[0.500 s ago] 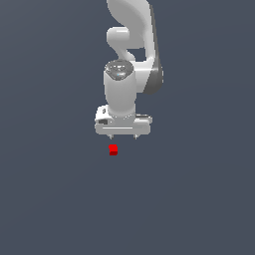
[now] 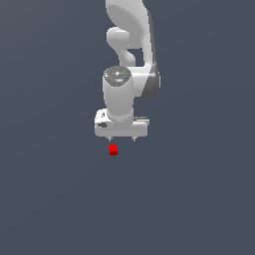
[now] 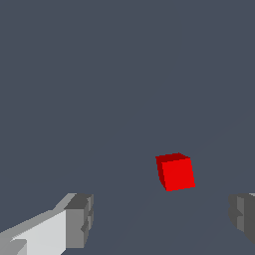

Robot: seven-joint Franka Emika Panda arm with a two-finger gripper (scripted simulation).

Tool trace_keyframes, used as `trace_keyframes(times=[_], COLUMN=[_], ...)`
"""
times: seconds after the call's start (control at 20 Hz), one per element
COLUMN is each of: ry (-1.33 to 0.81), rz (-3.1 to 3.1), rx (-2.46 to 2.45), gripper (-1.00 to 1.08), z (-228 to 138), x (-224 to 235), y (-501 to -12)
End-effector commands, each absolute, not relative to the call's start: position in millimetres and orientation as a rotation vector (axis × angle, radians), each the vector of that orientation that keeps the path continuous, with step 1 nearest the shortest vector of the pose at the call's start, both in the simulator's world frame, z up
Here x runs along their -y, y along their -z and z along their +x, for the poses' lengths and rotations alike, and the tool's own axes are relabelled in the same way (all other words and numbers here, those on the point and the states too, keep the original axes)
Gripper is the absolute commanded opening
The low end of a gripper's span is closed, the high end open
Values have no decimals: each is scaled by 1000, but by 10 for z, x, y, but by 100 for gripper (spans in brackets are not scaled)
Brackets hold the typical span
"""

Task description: Pick up the red cube and move it to a goal position.

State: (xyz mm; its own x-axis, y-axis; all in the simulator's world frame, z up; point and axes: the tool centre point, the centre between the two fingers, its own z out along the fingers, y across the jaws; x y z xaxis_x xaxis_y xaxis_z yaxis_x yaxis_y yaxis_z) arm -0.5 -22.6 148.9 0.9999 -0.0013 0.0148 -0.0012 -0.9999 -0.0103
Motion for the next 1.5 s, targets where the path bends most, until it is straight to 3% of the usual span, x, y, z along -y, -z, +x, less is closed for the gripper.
trace_keyframes(times=[0.0,0.6,1.05,1.1,1.45], ry=[19,4,0,0,0], rz=[-3132,-3132,-3131,-3131,-3131], rx=[24,211,256,256,256], gripper=[100,100,100,-100,-100], z=[-34,-171,-183,-183,-183], x=[276,621,717,717,717], y=[-1352,-428,-199,-199,-199])
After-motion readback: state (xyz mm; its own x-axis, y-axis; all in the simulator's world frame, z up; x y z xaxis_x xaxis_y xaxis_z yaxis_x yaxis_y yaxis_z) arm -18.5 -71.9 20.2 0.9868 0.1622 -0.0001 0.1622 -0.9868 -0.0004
